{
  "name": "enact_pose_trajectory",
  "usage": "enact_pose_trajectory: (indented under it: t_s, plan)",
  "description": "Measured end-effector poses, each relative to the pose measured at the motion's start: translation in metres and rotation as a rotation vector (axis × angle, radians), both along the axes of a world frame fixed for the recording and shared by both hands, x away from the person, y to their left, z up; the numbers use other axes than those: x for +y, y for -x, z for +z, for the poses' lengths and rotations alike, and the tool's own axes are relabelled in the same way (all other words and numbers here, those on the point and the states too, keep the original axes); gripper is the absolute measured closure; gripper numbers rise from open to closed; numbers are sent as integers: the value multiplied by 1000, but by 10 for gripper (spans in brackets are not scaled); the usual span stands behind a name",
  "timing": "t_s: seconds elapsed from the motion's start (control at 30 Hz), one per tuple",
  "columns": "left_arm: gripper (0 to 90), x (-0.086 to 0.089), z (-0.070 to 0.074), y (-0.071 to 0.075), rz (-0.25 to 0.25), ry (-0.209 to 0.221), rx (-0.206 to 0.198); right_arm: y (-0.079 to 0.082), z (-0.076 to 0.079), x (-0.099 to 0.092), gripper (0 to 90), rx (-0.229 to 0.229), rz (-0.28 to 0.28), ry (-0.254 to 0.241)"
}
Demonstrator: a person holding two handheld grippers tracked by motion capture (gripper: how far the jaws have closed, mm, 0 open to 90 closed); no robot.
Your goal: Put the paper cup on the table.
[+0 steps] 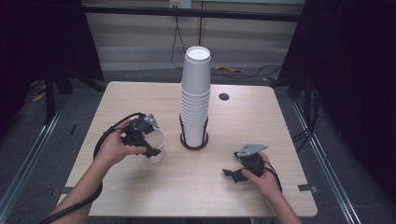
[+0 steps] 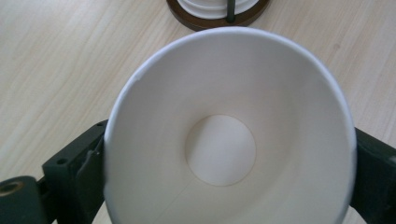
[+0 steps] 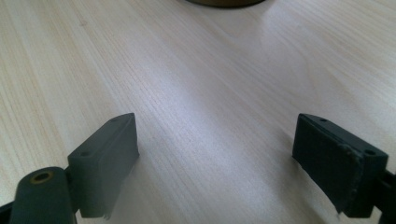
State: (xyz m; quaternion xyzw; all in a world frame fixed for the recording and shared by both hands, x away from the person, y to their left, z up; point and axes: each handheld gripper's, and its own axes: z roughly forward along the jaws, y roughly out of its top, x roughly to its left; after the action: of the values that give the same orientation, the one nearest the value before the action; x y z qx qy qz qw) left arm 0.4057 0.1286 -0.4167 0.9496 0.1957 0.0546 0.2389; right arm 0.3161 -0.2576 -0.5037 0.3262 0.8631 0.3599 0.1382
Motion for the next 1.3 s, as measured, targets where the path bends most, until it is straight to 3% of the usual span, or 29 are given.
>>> enact_pose_trajectory:
  t_s: [0.23,0.37,0.4,0.47,0.57,0.67,1.0,1.3]
  plan:
    - [45,4,-6,1,15,20,11,0,0,0,137,-3,1,0]
    - [48,7,-11,1,44,61,26,1,0,0,138,-5,1,1]
    - [49,9,-11,0,21,48,31,1,0,0,138,-4,1,0]
    - [54,10,-15,1,42,66,44,1,0,0,138,3,2,-3]
    - [80,12,-20,2,43,44,40,0,0,0,137,6,2,-3]
    - [97,17,-23,3,49,79,73,1,0,0,138,6,2,-4]
    - [117,36,-30,9,93,114,71,1,0,0,137,7,4,-4]
    - [124,51,-45,19,113,110,50,1,0,0,137,7,4,-4]
